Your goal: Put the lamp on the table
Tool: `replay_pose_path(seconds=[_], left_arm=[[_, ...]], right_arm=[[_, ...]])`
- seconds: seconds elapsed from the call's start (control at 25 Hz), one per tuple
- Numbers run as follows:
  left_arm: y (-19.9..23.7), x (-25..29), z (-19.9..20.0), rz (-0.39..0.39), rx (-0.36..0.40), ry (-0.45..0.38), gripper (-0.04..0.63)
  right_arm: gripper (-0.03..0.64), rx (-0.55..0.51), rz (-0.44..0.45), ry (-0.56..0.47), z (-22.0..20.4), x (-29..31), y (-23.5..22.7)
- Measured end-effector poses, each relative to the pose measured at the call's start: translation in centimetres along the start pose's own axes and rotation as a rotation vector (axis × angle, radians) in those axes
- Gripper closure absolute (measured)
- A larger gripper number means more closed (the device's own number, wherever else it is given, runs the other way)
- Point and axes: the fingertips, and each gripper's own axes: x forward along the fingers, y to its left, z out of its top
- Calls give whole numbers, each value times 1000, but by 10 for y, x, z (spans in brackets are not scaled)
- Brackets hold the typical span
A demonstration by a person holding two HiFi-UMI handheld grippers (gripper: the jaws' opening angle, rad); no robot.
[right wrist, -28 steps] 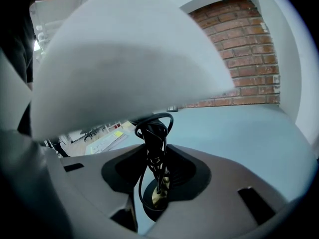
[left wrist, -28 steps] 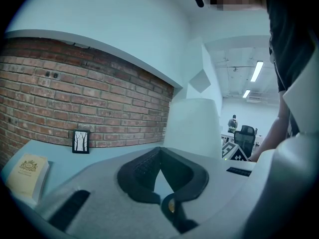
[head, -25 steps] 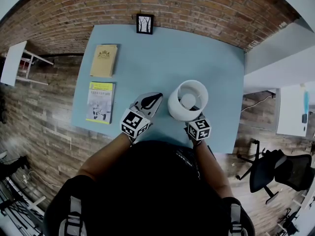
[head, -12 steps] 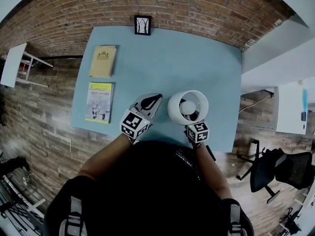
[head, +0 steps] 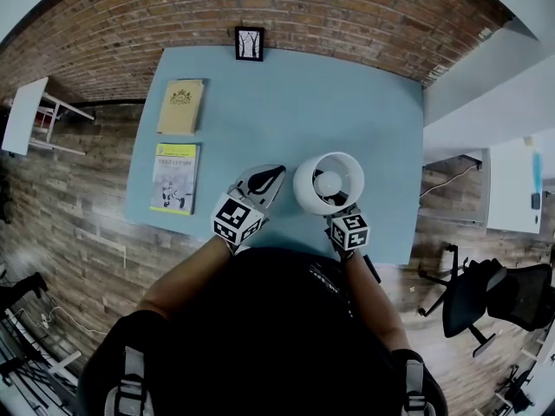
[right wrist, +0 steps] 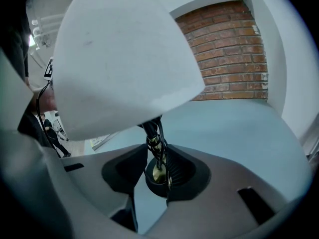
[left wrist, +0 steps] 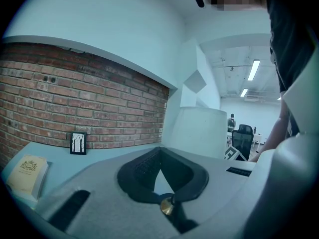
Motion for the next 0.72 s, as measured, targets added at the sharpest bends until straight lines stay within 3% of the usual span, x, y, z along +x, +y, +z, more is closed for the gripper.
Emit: replay_pose_path(seconds=[0.28, 0.48, 0.72], left_arm=[[-11, -7, -5, 13, -4, 3, 586], [-13, -7, -11, 35, -12, 4, 586], [-36, -14, -10, 81, -5, -7, 586]], right_arm=[[502, 3, 6, 0, -10, -11, 4], [576, -27, 26, -11, -8, -16, 6], [600, -68, 71, -56, 2, -40, 12]])
